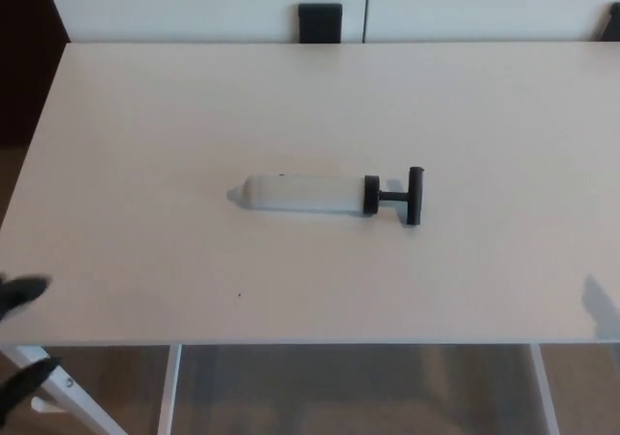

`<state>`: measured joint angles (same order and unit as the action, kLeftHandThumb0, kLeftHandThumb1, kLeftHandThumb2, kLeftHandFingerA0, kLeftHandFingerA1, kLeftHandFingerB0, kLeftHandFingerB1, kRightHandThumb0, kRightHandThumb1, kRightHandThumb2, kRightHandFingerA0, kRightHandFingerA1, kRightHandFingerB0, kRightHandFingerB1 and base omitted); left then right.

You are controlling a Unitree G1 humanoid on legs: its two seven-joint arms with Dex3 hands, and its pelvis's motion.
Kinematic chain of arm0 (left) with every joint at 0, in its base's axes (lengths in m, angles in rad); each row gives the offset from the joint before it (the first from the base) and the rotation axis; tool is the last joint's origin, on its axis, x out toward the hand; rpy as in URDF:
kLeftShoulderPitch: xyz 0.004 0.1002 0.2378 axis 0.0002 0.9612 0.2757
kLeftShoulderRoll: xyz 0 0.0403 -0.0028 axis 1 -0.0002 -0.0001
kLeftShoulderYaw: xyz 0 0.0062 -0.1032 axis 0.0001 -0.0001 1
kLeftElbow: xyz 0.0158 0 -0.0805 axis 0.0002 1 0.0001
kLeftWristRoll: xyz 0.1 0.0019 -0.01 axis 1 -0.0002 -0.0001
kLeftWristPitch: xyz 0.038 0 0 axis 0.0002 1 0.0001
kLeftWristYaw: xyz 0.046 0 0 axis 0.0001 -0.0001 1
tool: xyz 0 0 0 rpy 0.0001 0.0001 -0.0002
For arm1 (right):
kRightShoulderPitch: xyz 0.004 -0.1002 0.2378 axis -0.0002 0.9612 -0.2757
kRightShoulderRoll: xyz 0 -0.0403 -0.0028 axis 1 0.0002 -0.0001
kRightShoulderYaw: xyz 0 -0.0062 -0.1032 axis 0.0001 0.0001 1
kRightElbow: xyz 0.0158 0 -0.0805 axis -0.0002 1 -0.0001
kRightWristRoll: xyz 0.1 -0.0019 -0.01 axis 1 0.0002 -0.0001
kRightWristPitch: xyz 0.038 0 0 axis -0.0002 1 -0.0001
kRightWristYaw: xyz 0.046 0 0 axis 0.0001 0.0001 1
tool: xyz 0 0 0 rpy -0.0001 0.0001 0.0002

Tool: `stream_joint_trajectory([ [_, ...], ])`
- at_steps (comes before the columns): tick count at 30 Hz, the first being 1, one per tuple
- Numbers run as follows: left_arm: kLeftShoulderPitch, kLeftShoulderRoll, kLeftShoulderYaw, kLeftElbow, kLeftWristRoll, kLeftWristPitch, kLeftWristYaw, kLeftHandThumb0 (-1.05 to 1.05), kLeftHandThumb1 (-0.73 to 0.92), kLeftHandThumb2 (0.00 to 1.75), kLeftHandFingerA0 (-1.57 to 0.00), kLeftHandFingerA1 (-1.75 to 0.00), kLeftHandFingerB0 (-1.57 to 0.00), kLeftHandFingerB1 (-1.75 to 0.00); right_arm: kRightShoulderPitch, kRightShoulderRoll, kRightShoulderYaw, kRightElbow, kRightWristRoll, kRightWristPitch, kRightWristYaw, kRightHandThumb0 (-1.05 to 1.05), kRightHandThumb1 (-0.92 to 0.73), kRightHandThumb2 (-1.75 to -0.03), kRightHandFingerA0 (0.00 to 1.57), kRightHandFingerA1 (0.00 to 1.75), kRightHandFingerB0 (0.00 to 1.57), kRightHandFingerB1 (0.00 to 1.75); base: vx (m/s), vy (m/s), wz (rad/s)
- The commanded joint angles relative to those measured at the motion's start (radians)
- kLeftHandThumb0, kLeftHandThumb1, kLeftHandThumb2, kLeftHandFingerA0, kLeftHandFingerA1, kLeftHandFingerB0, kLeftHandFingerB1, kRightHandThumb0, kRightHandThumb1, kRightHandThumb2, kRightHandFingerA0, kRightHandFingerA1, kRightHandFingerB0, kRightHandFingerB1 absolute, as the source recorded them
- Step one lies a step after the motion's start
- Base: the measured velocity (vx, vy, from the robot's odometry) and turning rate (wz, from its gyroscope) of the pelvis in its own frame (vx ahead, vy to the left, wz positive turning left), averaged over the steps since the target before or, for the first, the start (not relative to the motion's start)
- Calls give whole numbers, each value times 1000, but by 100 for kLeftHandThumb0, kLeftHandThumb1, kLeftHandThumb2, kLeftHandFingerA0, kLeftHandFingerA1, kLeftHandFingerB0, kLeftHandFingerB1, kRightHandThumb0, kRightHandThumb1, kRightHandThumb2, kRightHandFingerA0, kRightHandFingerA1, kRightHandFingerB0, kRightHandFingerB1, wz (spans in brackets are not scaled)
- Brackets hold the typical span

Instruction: The robot walks towards a desk on which an air pump is kept in the middle. It lifts it up and holds it with its left hand and uses its right hand to compress it by pushing its handle inwards.

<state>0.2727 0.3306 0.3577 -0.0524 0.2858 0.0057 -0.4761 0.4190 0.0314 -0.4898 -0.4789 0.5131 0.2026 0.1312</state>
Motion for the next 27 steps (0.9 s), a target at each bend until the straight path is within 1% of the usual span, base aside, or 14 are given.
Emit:
stream_joint_trajectory([
  [1, 660, 358, 877, 97, -1298, 69, -1138, -66, 54, 58, -55, -38, -57, -38, 254, -63, -297, -139, 249, -247, 279, -89, -83, -82, 31, 76, 22, 65, 0, 0, 0],
  [2, 646, 394, 792, 213, -1362, 228, -1138, -76, 51, 97, -52, -52, -53, -52, 268, -57, -300, -115, 252, -248, 296, -88, -85, -81, 32, 76, 23, 65, 0, 0, 0],
  [4, 644, 423, 743, 269, -1378, 265, -1138, -76, 51, 97, -52, -52, -53, -52, 278, -53, -297, -111, 245, -246, 300, -88, -85, -81, 32, 76, 23, 65, 0, 0, 0],
  [5, 610, 449, 736, 363, -1353, 265, -1138, -70, 63, 60, -63, -40, -76, -42, 287, -49, -297, -108, 244, -245, 301, -88, -67, -119, 40, 75, 24, 65, 0, 0, 0],
  [11, 370, 477, 853, 1019, -961, 360, -1135, -47, 50, 88, -61, -62, -51, -54, 287, -56, -302, -11, 215, -257, 333, -80, -65, -117, 36, 72, 21, 63, 0, 0, 0],
  [12, 363, 469, 850, 1096, -896, 339, -1110, -48, 65, 60, -62, -46, -61, -39, 281, -64, -303, 21, 210, -254, 344, -84, -64, -118, 34, 71, 18, 61, 0, 0, 0],
  [15, 387, 416, 815, 1156, -818, 288, -1001, -52, 65, 60, -55, -48, -57, -38, 284, -73, -290, 87, 172, -237, 346, -75, -65, -116, 34, 70, 19, 60, 0, 0, 0],
  [16, 403, 383, 776, 1151, -782, 262, -968, -53, 57, 88, -33, -59, -28, -49, 300, -67, -267, 137, 119, -243, 338, -69, -67, -114, 33, 66, 19, 57, 0, 0, 0],
  [20, 393, 302, 664, 1139, -676, 72, -881, -57, 64, 96, -33, -55, -22, -45, 337, -33, -203, 255, -19, -280, 300, -29, -70, -123, 29, 63, 20, 59, 0, 0, 0],
  [21, 359, 294, 614, 1142, -633, 57, -842, -49, 75, 61, -34, -38, -28, -29, 373, -57, -165, 274, -67, -213, 280, -45, -92, -68, 29, 55, 16, 44, 0, 0, 0],
  [23, 350, 294, 602, 1147, -622, 56, -834, -49, 75, 61, -34, -38, -28, -29, 383, -65, -156, 278, -78, -194, 276, -45, -92, -68, 29, 55, 16, 44, 0, 0, 0],
  [25, 297, 283, 555, 1164, -586, 52, -819, -47, 74, 61, -35, -39, -27, -29, 395, -111, -145, 283, -71, -108, 281, -45, -86, -74, 28, 56, 7, 40, 0, 0, 0],
  [26, 263, 268, 519, 1154, -560, 37, -790, -48, 80, 63, -41, -40, -32, -31, 381, -154, -139, 333, -79, -83, 295, -26, -79, -123, 16, 57, 9, 53, 0, 0, 0],
  [27, 263, 268, 519, 1154, -560, 37, -790, -48, 80, 63, -41, -40, -32, -31, 381, -154, -139, 333, -79, -83, 295, -26, -79, -123, 16, 57, 9, 53, 0, 0, 0],
])
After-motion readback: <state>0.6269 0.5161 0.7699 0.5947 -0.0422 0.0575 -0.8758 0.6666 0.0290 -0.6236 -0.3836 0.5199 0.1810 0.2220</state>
